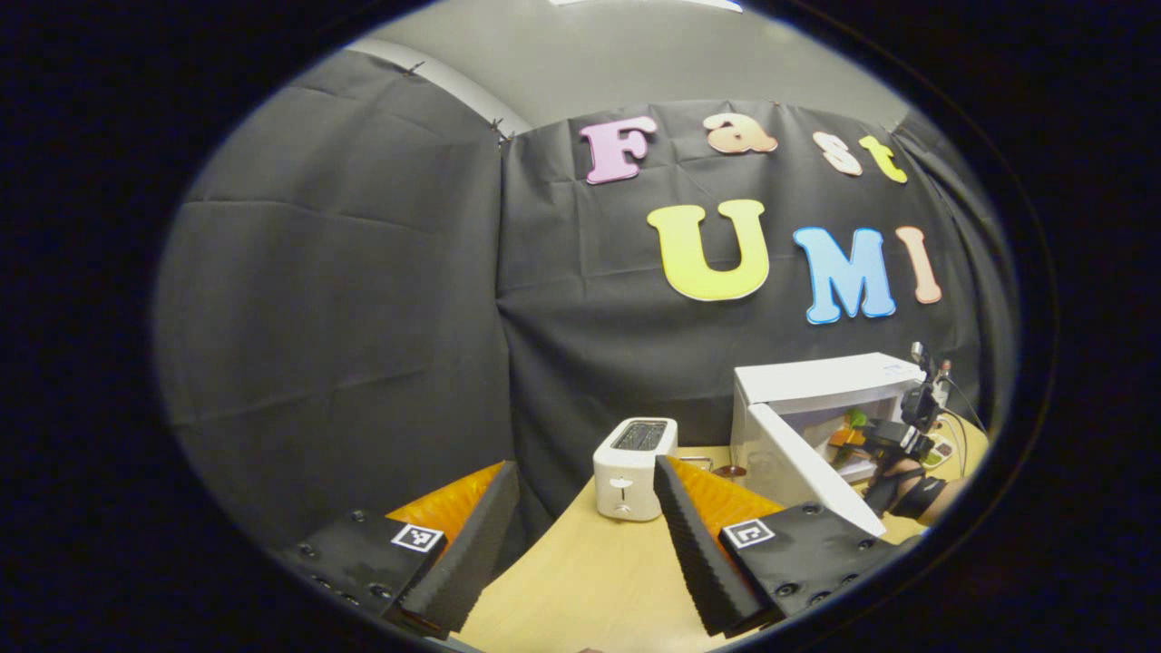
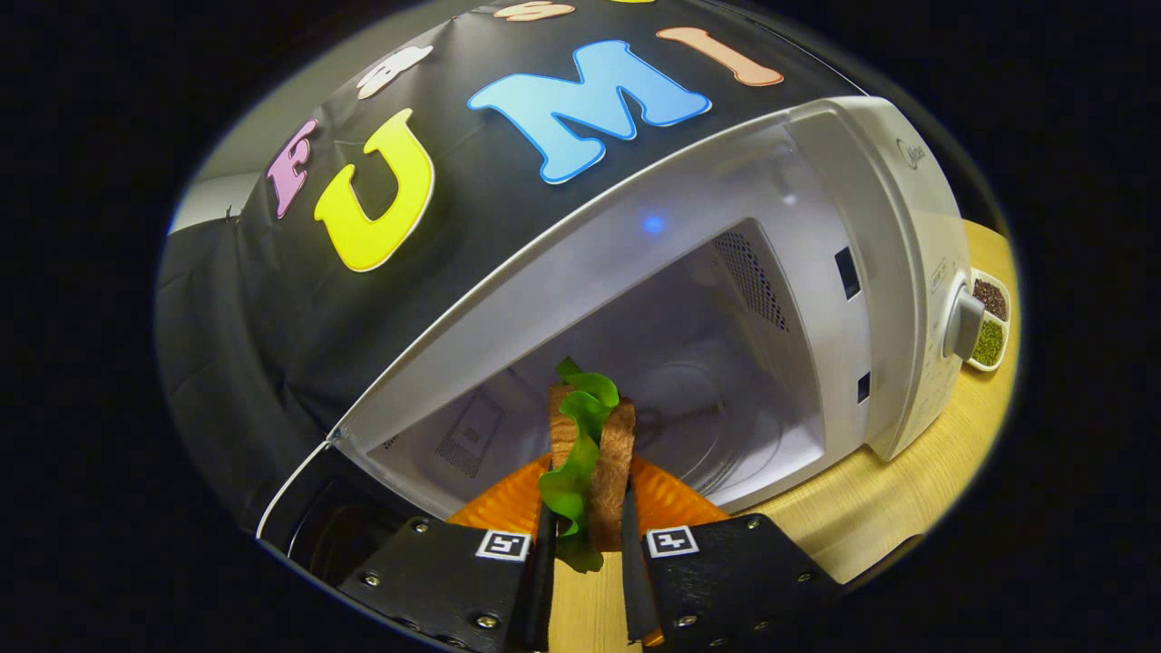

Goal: Open the microwave oven with the left hand, put the food in, and close the microwave oven.

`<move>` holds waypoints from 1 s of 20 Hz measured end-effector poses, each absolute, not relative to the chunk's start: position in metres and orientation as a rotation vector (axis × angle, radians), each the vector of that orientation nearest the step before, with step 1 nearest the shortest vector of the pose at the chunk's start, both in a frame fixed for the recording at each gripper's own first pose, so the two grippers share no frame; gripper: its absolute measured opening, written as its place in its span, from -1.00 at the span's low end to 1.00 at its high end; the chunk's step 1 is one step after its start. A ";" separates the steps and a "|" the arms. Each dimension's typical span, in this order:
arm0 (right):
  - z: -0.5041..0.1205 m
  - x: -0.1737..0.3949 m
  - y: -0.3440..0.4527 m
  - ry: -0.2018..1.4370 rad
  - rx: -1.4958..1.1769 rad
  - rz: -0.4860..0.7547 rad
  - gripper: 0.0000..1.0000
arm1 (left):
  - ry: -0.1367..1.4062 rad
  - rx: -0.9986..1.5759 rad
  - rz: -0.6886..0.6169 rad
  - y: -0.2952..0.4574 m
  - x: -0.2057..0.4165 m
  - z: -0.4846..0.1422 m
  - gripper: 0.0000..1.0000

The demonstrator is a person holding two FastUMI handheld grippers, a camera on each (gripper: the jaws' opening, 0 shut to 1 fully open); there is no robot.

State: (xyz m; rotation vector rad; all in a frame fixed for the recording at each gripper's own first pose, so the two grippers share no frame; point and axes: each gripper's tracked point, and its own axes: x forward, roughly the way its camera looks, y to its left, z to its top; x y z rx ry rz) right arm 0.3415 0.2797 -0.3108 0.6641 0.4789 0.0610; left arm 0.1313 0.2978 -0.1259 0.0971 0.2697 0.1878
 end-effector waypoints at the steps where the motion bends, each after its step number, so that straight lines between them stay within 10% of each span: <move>1: -0.317 0.346 0.278 0.488 0.669 0.050 -0.36 | 0.273 0.096 0.191 0.298 0.130 -0.127 0.96; 7: -0.340 0.356 0.259 0.523 0.612 -0.063 -0.14 | 0.278 0.116 0.213 0.304 0.130 -0.132 0.96; 14: -0.350 0.344 0.226 0.553 0.414 -0.158 0.99 | 0.272 0.113 0.213 0.298 0.128 -0.133 0.92; 20: -0.295 0.317 0.219 0.449 0.277 -0.076 0.95 | 0.254 0.111 0.204 0.283 0.120 -0.135 0.96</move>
